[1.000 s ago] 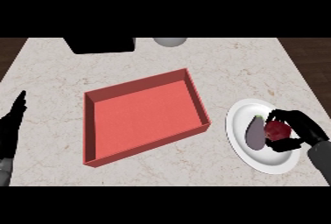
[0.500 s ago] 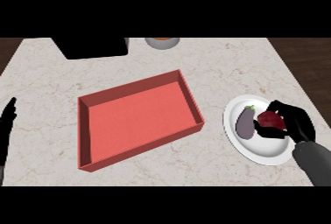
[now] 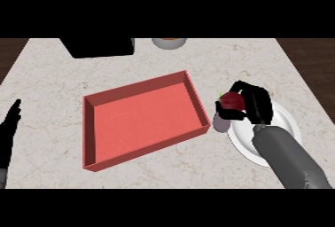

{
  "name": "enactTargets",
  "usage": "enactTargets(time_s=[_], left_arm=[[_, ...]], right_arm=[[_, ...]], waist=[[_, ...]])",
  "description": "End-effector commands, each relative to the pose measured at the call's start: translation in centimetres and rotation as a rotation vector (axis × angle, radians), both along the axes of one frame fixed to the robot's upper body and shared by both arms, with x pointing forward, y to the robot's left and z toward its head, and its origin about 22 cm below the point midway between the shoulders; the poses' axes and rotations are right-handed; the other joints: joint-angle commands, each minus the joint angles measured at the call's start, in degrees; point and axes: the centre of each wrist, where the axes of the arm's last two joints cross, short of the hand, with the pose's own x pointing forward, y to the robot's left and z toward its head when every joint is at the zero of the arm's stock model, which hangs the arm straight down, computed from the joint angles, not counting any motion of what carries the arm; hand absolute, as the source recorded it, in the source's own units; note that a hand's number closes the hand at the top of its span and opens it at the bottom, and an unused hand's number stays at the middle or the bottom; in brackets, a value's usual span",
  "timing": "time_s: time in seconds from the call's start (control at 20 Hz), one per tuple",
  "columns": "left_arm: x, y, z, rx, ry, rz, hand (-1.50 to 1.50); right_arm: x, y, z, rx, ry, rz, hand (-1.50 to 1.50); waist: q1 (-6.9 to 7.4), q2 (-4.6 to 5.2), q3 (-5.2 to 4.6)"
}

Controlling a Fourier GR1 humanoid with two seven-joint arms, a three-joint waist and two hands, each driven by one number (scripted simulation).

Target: Pick the pear from the plate and place it in the cardboard box

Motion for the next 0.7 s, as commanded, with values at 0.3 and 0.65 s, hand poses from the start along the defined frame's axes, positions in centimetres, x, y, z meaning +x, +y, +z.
enactTargets(time_s=[0.3, 0.65], left_arm=[[1.0, -1.6, 0.3, -0.031, -0.014, -0.040, 0.00], [2.2, -1.5, 1.2, -0.022, -0.052, -0.080, 0.00]], right_arm=[[0.6, 16.6, 9.2, 0.170, -0.052, 0.000, 1.50], [-0.6, 22.7, 19.1, 0.225, 0.004, -0.146, 1.50]], waist=[[1.81, 1.31, 0.59], [4.55, 3.07, 0.94]])
